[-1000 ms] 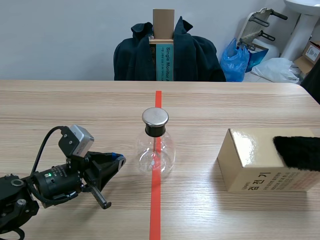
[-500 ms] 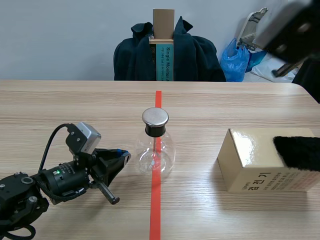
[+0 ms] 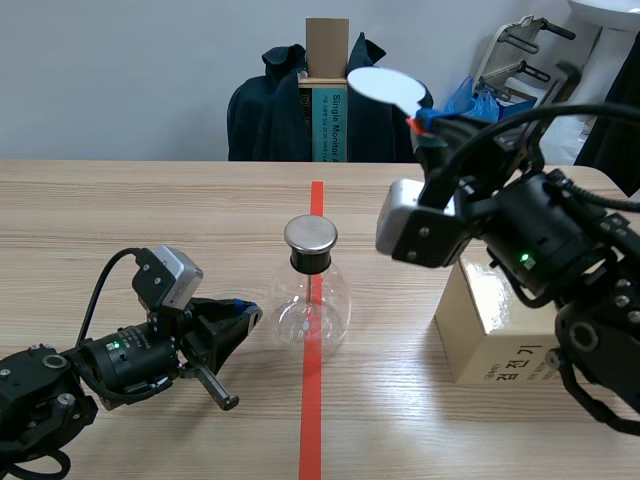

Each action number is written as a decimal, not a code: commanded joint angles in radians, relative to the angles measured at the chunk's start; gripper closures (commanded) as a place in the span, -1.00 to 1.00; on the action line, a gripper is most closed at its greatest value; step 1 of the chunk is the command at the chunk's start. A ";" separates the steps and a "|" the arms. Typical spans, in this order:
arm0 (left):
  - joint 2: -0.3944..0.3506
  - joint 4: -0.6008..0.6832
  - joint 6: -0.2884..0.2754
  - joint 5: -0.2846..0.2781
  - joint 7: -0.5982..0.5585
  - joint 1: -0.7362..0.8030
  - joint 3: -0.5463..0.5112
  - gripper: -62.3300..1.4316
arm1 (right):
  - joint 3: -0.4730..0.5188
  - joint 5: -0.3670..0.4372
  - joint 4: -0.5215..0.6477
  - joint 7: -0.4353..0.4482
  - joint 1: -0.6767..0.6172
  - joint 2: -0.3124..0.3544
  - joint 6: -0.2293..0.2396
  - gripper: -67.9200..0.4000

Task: Do the electroscope experiment.
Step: 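Bring the plate to the electroscope and point at the metal foil, then move the plate toward and away from the electroscope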

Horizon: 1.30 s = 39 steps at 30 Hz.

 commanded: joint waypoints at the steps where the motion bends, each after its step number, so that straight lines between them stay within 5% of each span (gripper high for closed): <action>1: -0.004 0.011 -0.001 -0.006 -0.015 -0.014 0.000 0.83 | -0.001 0.000 0.002 0.008 0.014 -0.007 -0.036 0.97; 18: -0.004 0.011 -0.001 -0.006 -0.015 -0.014 -0.001 0.83 | -0.065 -0.085 -0.146 0.108 0.012 -0.010 -0.064 0.97; 39: -0.004 0.011 -0.001 -0.006 -0.015 -0.014 -0.001 0.83 | -0.064 -0.130 -0.151 0.256 -0.047 0.008 -0.128 0.97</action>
